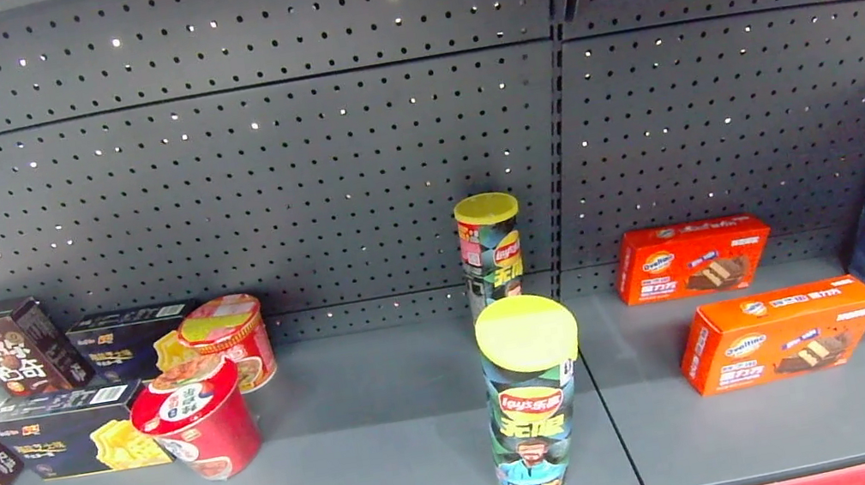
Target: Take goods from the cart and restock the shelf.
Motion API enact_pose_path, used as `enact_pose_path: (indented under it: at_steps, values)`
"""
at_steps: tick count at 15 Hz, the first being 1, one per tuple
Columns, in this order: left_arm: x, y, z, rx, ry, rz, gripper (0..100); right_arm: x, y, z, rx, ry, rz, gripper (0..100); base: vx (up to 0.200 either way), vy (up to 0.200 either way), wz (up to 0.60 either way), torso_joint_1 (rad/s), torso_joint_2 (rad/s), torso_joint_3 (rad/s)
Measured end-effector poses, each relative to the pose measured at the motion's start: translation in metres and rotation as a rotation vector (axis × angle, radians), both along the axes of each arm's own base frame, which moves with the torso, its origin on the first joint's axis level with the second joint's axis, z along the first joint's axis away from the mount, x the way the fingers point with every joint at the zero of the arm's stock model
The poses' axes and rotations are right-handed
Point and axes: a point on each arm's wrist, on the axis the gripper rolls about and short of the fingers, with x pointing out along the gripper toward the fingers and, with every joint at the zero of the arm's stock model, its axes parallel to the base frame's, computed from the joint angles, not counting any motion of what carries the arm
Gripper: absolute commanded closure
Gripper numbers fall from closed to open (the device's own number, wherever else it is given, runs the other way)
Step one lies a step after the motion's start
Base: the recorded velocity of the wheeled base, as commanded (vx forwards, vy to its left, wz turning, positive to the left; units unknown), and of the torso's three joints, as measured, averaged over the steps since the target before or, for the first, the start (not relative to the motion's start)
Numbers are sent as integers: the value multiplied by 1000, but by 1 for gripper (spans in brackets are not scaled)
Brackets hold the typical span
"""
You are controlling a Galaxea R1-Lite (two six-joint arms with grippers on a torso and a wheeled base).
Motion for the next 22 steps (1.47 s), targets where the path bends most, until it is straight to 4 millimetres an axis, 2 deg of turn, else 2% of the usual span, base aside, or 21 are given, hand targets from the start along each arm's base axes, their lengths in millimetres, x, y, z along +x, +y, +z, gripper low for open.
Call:
enact_pose_path:
  at_steps: [22]
  values:
    - [0,0,0,-3,0,2,0,0,0,0,3,0,-2,0,0,0,0,0,0,0]
